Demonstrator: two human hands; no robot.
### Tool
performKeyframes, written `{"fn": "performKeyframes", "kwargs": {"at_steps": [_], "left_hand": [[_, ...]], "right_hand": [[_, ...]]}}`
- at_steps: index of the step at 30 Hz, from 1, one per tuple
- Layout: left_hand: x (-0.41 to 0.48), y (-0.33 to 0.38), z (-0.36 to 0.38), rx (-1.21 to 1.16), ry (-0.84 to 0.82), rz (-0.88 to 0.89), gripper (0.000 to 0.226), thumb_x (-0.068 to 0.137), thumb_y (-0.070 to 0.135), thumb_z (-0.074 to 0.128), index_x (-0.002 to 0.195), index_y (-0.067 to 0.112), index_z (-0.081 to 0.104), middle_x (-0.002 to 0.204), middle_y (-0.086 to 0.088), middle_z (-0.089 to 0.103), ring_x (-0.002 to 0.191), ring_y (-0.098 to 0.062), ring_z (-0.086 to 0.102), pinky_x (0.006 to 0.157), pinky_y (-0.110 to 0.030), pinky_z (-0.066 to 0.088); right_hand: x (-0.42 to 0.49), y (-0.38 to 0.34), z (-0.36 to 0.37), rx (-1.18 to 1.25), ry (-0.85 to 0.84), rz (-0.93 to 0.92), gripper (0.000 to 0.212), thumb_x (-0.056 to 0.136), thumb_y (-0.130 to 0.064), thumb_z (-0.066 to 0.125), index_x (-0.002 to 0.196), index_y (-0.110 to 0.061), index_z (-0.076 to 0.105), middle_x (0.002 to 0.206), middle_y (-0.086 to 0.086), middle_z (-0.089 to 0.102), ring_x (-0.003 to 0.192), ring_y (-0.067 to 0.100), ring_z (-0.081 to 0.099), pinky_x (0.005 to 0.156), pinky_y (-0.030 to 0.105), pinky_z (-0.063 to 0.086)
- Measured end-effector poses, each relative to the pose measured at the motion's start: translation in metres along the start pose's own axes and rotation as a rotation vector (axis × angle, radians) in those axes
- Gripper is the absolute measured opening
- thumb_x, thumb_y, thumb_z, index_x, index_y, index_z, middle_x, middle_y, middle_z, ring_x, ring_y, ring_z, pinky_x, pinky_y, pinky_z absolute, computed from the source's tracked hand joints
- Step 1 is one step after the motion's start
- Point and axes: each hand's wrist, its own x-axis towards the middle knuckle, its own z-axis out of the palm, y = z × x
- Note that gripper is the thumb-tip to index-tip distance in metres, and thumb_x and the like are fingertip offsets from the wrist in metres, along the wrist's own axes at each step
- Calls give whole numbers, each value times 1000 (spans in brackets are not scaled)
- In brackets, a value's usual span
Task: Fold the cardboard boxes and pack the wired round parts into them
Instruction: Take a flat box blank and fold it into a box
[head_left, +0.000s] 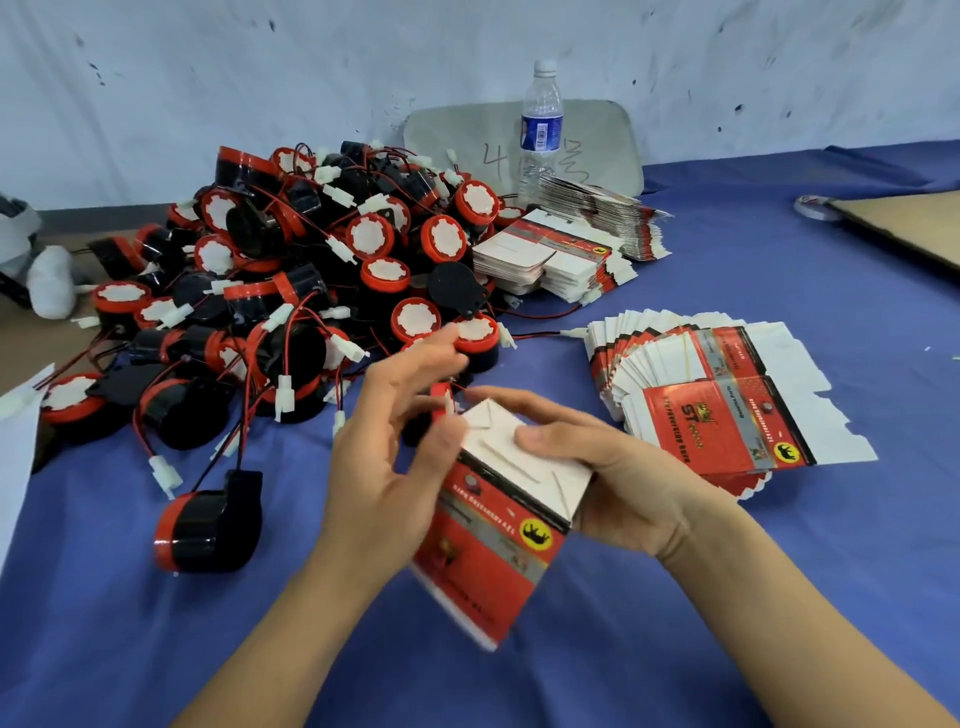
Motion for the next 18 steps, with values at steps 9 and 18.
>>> {"fn": "performKeyframes", "kwargs": {"at_steps": [9, 18], "left_hand": [[1, -4, 10, -415, 230, -633, 43, 78, 45, 52, 110, 17, 57, 91, 8, 73, 84, -5, 69, 68, -17, 54], [-2, -3, 7, -1316, 264, -1050, 23, 71, 7, 62, 87, -4, 74, 86, -13, 75, 74, -25, 74, 55, -31, 60]], "right_hand": [[-2, -6, -7, 432, 102, -405, 51, 45, -18, 94, 92, -7, 77, 91, 13, 74, 77, 20, 73, 63, 31, 60], [5, 1, -7, 417, 102, -388, 39, 73, -22, 76, 109, -9, 72, 111, 16, 69, 94, 26, 70, 77, 38, 59]]}}
